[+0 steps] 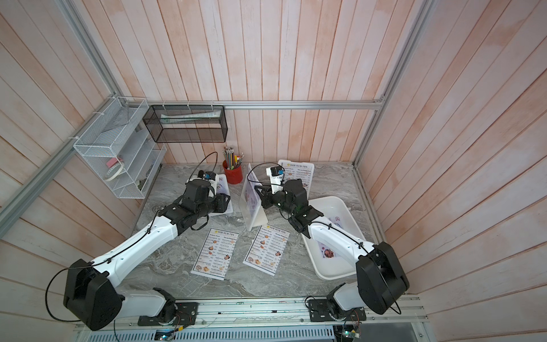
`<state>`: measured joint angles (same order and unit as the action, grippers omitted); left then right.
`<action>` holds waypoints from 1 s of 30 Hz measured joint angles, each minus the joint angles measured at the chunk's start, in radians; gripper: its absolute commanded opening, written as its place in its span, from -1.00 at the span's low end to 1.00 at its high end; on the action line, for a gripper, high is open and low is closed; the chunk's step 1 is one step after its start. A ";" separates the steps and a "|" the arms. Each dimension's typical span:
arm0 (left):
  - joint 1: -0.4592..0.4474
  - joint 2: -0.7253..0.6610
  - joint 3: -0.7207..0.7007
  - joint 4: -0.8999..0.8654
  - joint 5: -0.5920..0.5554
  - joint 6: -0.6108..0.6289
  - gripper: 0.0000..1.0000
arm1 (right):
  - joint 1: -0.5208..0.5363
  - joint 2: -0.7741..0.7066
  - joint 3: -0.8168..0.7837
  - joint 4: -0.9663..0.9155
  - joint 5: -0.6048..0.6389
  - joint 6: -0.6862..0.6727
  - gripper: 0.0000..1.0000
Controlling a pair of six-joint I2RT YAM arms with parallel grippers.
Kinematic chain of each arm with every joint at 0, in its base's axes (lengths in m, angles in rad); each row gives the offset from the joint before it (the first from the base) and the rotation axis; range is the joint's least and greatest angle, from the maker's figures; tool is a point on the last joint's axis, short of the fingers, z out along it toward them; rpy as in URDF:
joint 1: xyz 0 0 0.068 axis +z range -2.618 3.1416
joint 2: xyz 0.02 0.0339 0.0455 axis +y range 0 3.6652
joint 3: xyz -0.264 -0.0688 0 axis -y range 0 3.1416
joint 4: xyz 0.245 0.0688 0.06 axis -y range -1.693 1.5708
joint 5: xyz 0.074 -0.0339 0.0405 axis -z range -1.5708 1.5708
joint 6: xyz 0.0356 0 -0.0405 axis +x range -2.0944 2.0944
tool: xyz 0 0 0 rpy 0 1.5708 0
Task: Replace the menus in the menu holders
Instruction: Insert the menu into the menu holder.
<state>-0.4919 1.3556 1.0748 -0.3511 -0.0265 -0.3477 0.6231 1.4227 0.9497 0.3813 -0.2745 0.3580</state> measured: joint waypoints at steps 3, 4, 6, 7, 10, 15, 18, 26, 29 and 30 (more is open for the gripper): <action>0.000 0.000 0.000 0.000 0.000 0.000 -0.13 | 0.013 0.000 -0.008 -0.012 0.008 0.006 -0.58; 0.000 0.000 0.000 0.001 0.000 0.000 -0.12 | 0.014 0.000 -0.008 -0.018 0.010 0.008 -0.53; 0.000 -0.001 0.000 0.003 0.000 0.000 -0.12 | 0.016 -0.003 -0.008 -0.039 0.021 0.006 -0.44; 0.000 -0.001 0.000 0.006 0.000 0.000 -0.12 | 0.016 -0.007 -0.008 -0.052 0.027 0.001 -0.43; 0.000 -0.002 0.000 0.013 0.002 -0.001 -0.10 | 0.013 -0.021 0.010 -0.109 0.048 -0.019 -0.36; -0.001 -0.002 0.000 0.024 0.012 -0.010 0.03 | -0.012 -0.034 0.092 -0.195 0.075 -0.053 -0.35; -0.005 -0.002 0.000 0.026 0.015 -0.016 0.06 | -0.031 -0.034 0.147 -0.233 0.108 -0.067 -0.49; -0.021 -0.002 0.000 0.002 0.002 -0.046 0.06 | -0.040 0.111 0.436 -0.451 0.254 -0.047 -0.80; -0.024 -0.002 0.000 -0.020 -0.007 -0.058 0.06 | -0.034 0.214 0.573 -0.566 0.303 -0.047 -0.83; -0.024 -0.003 0.000 -0.026 -0.008 -0.061 0.06 | -0.030 0.245 0.610 -0.605 0.319 -0.048 -0.84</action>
<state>-0.5159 1.3525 1.0752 -0.3775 -0.0349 -0.4091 0.5934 1.6680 1.5597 -0.2234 0.0444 0.3103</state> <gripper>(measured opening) 0.530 0.088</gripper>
